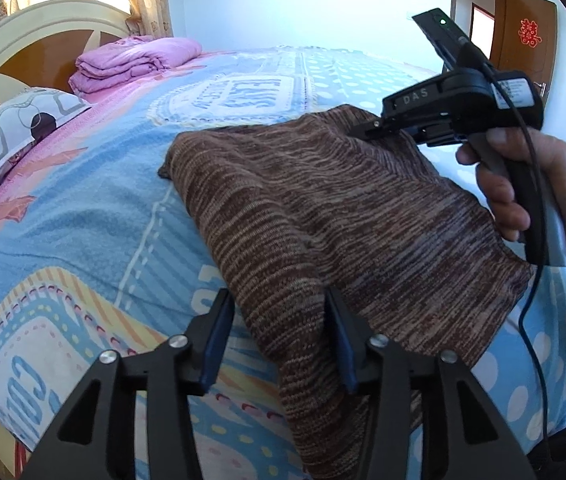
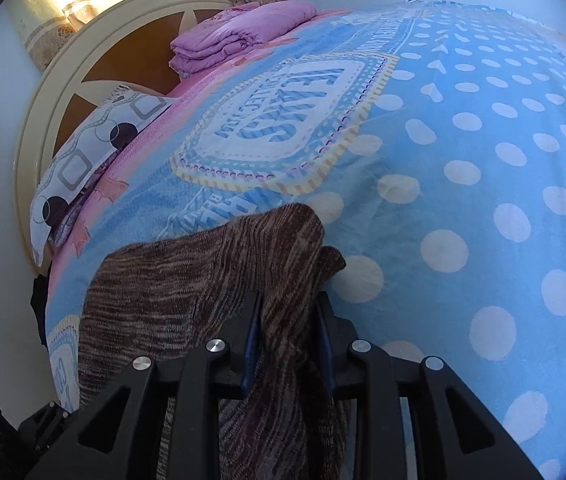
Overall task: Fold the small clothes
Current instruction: 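Lower the sweater onto the bed and open both grippers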
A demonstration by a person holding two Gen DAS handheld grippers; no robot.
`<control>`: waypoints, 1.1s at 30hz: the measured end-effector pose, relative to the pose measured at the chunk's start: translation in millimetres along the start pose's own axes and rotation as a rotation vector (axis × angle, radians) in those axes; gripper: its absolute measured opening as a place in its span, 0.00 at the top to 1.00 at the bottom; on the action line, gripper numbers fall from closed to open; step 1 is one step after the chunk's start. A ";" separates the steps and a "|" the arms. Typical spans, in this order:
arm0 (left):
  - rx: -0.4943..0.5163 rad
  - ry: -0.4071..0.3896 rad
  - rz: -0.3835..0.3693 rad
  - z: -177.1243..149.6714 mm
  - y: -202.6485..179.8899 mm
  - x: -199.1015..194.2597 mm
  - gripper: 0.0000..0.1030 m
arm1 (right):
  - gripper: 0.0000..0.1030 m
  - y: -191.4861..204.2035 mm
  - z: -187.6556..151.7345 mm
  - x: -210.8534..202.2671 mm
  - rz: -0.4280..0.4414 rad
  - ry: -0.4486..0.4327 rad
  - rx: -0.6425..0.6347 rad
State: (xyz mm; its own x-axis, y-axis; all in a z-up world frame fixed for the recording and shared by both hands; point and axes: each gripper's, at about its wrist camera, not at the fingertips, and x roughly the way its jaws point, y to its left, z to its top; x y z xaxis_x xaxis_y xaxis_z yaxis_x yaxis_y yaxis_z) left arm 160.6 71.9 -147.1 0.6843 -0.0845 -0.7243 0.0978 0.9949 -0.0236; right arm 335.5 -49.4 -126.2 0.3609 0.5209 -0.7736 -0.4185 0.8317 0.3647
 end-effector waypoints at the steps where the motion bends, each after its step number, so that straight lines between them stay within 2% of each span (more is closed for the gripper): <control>1: -0.002 0.001 -0.001 0.1 1.0 0.1 0.51 | 0.72 0.8 -1.9 -1.6 -0.005 -0.001 -0.007; 4: 0.004 0.006 0.011 0.2 1.2 -2.1 0.46 | 0.70 -0.4 -8.3 -11.4 -0.004 -0.003 -0.004; 5: 0.005 0.008 0.020 0.4 1.1 -2.9 0.39 | 0.69 -1.3 -12.5 -17.2 0.000 -0.001 0.003; 6: 0.004 0.010 0.026 0.6 2.0 -5.6 0.37 | 0.68 -2.0 -16.9 -22.9 0.005 0.002 0.005; 10: -0.022 -0.048 0.025 7.0 8.5 -21.9 0.35 | 0.64 -6.8 -48.5 -54.1 0.068 0.010 0.010; 12: -0.041 -0.079 0.045 11.9 12.4 -26.2 0.23 | 0.64 -9.5 -68.4 -68.0 0.073 0.010 0.008; 13: -0.051 -0.091 0.052 14.5 14.4 -26.1 0.21 | 0.64 -13.4 -80.9 -74.7 0.077 0.016 0.020; 16: -0.056 -0.105 0.102 21.0 17.7 -15.3 0.21 | 0.64 -19.7 -108.9 -83.8 0.126 0.049 0.059; 19: -0.061 -0.123 0.156 25.4 22.0 -2.0 0.20 | 0.64 -18.8 -134.7 -85.9 0.121 0.088 0.057; 20: -0.064 -0.129 0.166 27.6 24.8 0.9 0.17 | 0.69 -16.5 -140.4 -88.4 0.112 0.074 0.048; 22: -0.073 -0.138 0.206 33.4 29.6 7.7 0.10 | 0.89 -13.0 -143.8 -91.0 0.118 0.074 0.040; 25: -0.081 -0.110 0.228 36.0 33.6 14.8 0.06 | 0.91 4.1 -148.8 -104.8 0.058 0.062 -0.033; 28: -0.036 -0.079 0.258 28.0 28.8 23.5 0.01 | 0.94 5.3 -159.5 -106.9 -0.038 0.072 -0.074; 29: -0.042 -0.085 0.254 25.7 29.8 25.5 0.00 | 0.94 -3.3 -163.4 -103.1 -0.035 0.068 -0.047; 31: -0.070 -0.086 0.241 25.3 34.2 26.3 0.00 | 0.94 -16.3 -165.8 -101.3 0.031 0.046 0.015; 33: -0.063 -0.090 0.246 24.8 33.5 25.7 0.00 | 0.94 -14.5 -166.6 -102.3 0.024 0.032 0.005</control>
State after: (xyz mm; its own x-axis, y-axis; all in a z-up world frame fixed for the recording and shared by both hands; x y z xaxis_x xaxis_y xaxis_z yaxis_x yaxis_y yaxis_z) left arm 199.4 101.7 -149.4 0.7437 0.1588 -0.6494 -0.1226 0.9873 0.1010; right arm 165.9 -146.7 -138.7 0.3238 0.5346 -0.7806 -0.4228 0.8198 0.3861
